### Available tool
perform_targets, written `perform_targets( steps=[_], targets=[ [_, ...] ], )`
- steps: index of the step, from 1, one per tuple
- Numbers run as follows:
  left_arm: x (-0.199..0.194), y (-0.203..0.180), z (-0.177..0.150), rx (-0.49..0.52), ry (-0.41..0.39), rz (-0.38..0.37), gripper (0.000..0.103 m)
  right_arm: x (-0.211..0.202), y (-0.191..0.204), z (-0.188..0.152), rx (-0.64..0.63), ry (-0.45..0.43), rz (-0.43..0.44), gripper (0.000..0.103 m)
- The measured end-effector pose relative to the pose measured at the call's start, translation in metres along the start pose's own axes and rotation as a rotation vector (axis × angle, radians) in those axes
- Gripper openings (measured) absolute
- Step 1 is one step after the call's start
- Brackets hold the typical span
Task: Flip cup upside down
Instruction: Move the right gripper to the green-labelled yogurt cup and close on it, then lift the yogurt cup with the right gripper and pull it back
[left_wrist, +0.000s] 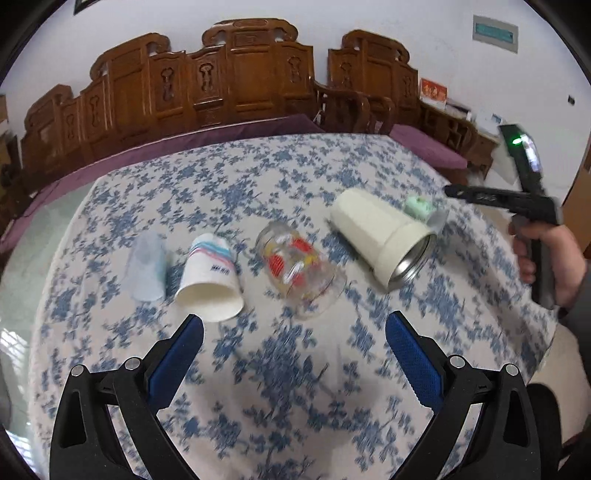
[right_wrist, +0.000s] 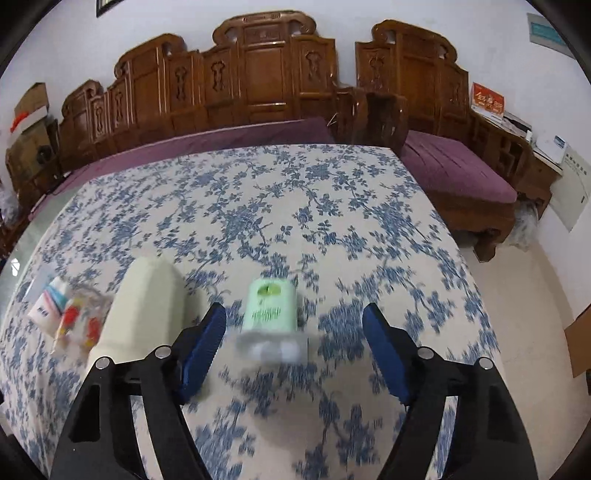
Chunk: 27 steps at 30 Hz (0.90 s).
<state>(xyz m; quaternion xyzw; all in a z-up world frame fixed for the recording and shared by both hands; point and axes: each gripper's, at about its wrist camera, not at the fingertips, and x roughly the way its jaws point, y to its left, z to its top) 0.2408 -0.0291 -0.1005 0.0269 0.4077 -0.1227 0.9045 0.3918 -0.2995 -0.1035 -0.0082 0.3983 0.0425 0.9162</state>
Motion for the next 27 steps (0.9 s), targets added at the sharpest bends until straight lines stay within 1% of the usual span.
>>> perform_targets(
  steps=[1,2,4,5,7,9,10,12,14,18,20,23,27],
  targets=[
    [0.004,0.001,0.003,-0.008,-0.003,-0.003,0.095,0.008,0.001,0.005,-0.006,0.014,0.001,0.078],
    [0.007,0.001,0.005,-0.012,-0.005,-0.002,0.095,0.015,0.003,0.009,-0.012,0.031,0.005,0.075],
    [0.012,0.000,0.007,-0.016,-0.005,-0.009,0.095,0.036,0.006,0.019,-0.019,0.082,0.019,0.073],
    [0.014,0.000,0.008,-0.018,-0.005,-0.012,0.095,0.045,0.007,0.022,-0.023,0.109,0.024,0.070],
    [0.016,-0.002,0.008,-0.019,-0.006,-0.021,0.095,0.061,0.011,0.025,-0.028,0.171,0.040,0.069],
    [0.018,-0.002,0.008,-0.021,-0.005,-0.031,0.095,0.072,0.014,0.024,-0.044,0.220,0.028,0.069],
    [0.018,-0.004,0.006,-0.023,-0.003,-0.036,0.095,0.078,0.016,0.023,-0.046,0.249,0.036,0.068],
    [0.017,-0.005,0.002,-0.022,0.002,-0.040,0.095,0.087,0.016,0.021,-0.043,0.291,0.027,0.063],
    [0.015,-0.007,-0.002,-0.024,0.005,-0.039,0.095,0.090,0.015,0.018,-0.027,0.316,0.037,0.050],
    [0.008,-0.006,-0.012,-0.031,0.012,-0.034,0.095,0.078,0.008,0.012,-0.004,0.309,0.060,0.050],
    [0.003,-0.005,-0.016,-0.038,0.010,-0.032,0.095,0.066,0.006,0.008,0.006,0.295,0.073,0.049],
    [-0.010,-0.002,-0.023,-0.048,0.000,-0.019,0.095,0.032,0.012,-0.002,-0.011,0.253,0.098,0.049],
    [-0.028,0.001,-0.031,-0.058,-0.013,-0.003,0.095,-0.014,0.033,-0.018,-0.054,0.202,0.133,0.050]
  ],
)
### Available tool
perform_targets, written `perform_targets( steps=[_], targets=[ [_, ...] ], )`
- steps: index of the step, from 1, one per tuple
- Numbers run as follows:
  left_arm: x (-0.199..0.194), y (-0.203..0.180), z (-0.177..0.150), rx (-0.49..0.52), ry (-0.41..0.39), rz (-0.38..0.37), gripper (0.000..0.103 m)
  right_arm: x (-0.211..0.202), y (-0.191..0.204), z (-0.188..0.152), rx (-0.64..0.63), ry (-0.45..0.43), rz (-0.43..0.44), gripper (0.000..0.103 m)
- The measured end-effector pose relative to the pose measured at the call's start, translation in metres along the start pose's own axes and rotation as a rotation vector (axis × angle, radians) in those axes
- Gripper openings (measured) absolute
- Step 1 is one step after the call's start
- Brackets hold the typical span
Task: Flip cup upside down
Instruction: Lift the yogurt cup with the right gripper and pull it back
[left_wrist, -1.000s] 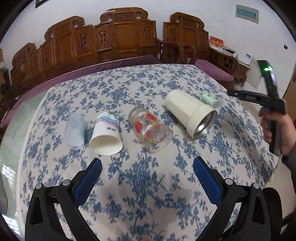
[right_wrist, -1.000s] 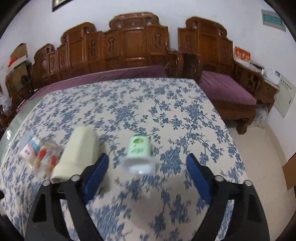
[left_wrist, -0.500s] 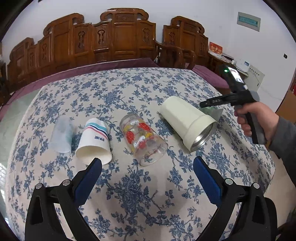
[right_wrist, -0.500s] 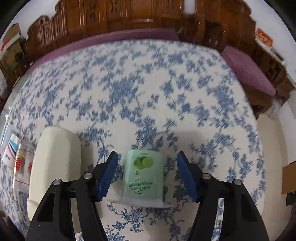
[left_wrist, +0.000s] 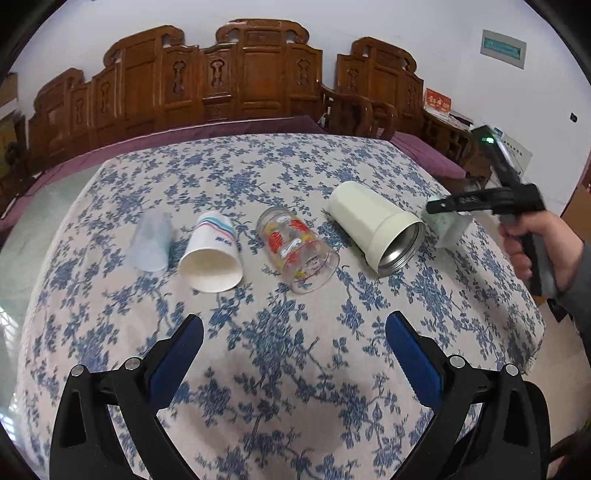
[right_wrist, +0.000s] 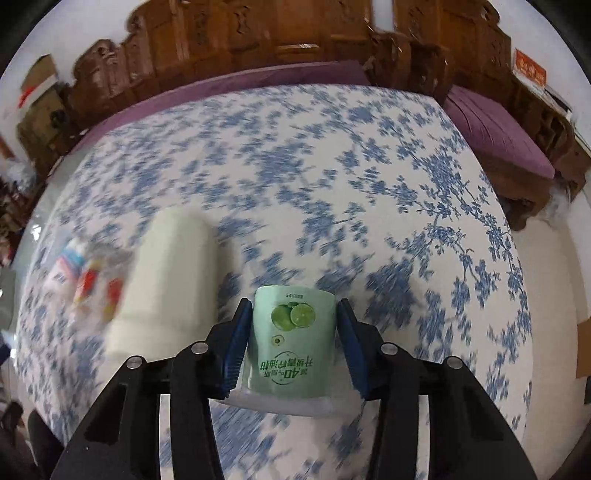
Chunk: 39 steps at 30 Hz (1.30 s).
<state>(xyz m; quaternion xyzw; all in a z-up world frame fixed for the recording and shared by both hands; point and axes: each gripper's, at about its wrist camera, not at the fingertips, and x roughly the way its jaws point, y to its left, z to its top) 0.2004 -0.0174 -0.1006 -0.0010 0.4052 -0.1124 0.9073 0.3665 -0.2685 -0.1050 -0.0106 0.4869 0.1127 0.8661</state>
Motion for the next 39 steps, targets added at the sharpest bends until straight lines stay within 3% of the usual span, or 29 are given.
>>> perform_targets(
  steps=[9,25,33,39],
  targets=[
    [-0.036,0.016,-0.023,-0.041,-0.027,0.037,0.095,-0.053,0.083,-0.058,-0.097,-0.064,0.112,0.050],
    [-0.072,0.057,-0.054,-0.109,-0.034,0.125,0.095,-0.019,0.202,-0.118,-0.173,0.014,0.246,0.050],
    [-0.077,0.066,-0.059,-0.120,-0.031,0.165,0.095,0.003,0.220,-0.118,-0.184,0.020,0.253,0.050],
    [-0.074,0.061,-0.058,-0.114,-0.023,0.167,0.095,-0.026,0.207,-0.119,-0.166,-0.090,0.314,0.058]
  ],
)
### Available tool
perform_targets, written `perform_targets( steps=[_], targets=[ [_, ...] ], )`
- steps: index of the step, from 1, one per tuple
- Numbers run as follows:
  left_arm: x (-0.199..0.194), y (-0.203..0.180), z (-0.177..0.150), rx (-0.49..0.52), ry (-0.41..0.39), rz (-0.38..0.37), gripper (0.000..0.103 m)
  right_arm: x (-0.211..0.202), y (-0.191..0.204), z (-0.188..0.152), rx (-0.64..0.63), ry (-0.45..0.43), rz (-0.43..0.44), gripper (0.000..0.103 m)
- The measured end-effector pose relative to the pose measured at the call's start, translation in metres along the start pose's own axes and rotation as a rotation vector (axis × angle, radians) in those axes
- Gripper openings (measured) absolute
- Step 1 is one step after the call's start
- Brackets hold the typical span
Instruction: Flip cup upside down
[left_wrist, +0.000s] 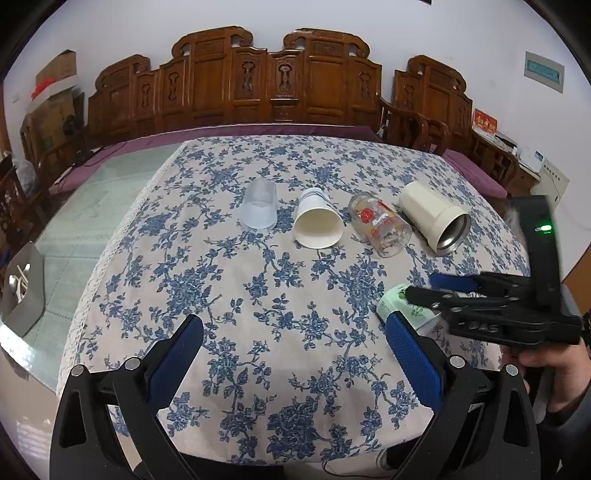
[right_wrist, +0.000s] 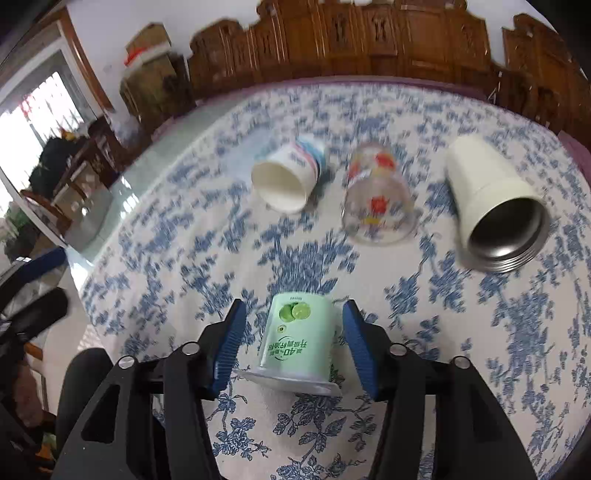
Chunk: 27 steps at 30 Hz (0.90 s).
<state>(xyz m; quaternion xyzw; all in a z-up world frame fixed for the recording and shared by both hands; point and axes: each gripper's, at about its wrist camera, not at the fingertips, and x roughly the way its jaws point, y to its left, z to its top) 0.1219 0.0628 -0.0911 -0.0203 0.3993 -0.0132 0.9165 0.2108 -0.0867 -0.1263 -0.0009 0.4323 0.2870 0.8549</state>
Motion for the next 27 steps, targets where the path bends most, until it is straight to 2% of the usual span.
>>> perform_targets(
  steps=[3,5,9,12,14,15,19,27],
  targets=[
    [0.003,-0.008,0.002,0.013,0.004,-0.006,0.095,-0.022,-0.005,-0.006,-0.008,-0.065,-0.024,0.059],
    [0.007,-0.018,0.005,0.030,0.012,-0.016,0.095,-0.038,-0.010,-0.013,-0.009,-0.119,-0.055,0.065],
    [0.019,-0.038,0.011,0.053,0.043,-0.044,0.095,-0.063,-0.027,-0.033,0.008,-0.198,-0.122,0.067],
    [0.028,-0.049,0.016,0.055,0.065,-0.058,0.089,-0.072,-0.039,-0.047,0.028,-0.238,-0.162,0.080],
    [0.038,-0.058,0.021,0.048,0.091,-0.071,0.087,-0.075,-0.047,-0.054,0.041,-0.254,-0.187,0.095],
    [0.044,-0.063,0.023,0.043,0.106,-0.079,0.086,-0.074,-0.050,-0.057,0.048,-0.257,-0.197,0.097],
    [0.067,-0.074,0.030,0.015,0.165,-0.091,0.078,-0.070,-0.063,-0.068,0.065,-0.261,-0.234,0.097],
    [0.120,-0.085,0.034,-0.082,0.318,-0.097,0.069,-0.067,-0.074,-0.081,0.086,-0.268,-0.210,0.097]
  ],
)
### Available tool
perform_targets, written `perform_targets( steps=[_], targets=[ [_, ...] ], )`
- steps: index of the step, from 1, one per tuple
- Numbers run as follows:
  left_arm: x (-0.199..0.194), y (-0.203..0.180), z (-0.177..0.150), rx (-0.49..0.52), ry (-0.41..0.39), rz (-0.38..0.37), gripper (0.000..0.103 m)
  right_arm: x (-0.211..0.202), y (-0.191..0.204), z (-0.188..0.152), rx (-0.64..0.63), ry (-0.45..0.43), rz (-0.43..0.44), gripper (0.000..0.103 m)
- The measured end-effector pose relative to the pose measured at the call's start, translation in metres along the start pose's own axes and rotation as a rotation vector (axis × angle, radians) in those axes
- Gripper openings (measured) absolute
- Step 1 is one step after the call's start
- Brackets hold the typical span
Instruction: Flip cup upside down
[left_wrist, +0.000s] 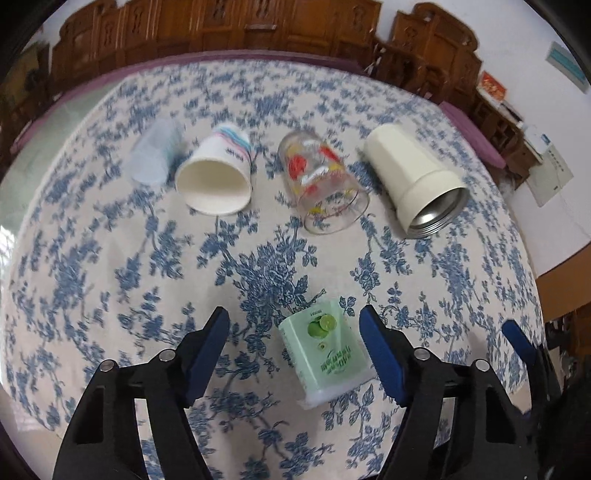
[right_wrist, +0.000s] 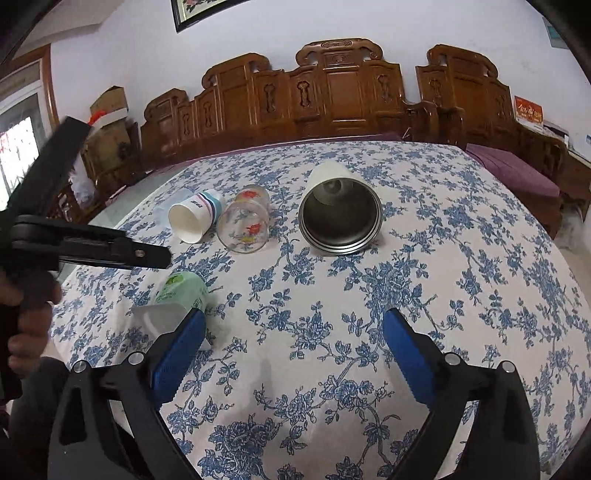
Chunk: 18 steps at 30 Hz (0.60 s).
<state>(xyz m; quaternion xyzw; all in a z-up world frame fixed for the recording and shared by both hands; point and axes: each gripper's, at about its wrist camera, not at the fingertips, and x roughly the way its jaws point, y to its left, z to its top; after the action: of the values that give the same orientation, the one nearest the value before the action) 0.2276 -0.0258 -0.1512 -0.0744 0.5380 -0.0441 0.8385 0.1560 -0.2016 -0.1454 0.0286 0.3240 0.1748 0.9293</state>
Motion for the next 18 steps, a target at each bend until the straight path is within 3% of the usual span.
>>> perform_targets(
  steps=[9,18],
  targets=[
    [0.032,-0.004,0.008,-0.056,0.122,0.010,0.069,0.001,0.002,-0.004,0.010,0.000,0.039,0.097],
    [0.048,0.000,0.012,-0.100,0.193,-0.004,0.067,0.001,0.002,-0.005,0.018,0.002,0.050,0.097]
  ],
)
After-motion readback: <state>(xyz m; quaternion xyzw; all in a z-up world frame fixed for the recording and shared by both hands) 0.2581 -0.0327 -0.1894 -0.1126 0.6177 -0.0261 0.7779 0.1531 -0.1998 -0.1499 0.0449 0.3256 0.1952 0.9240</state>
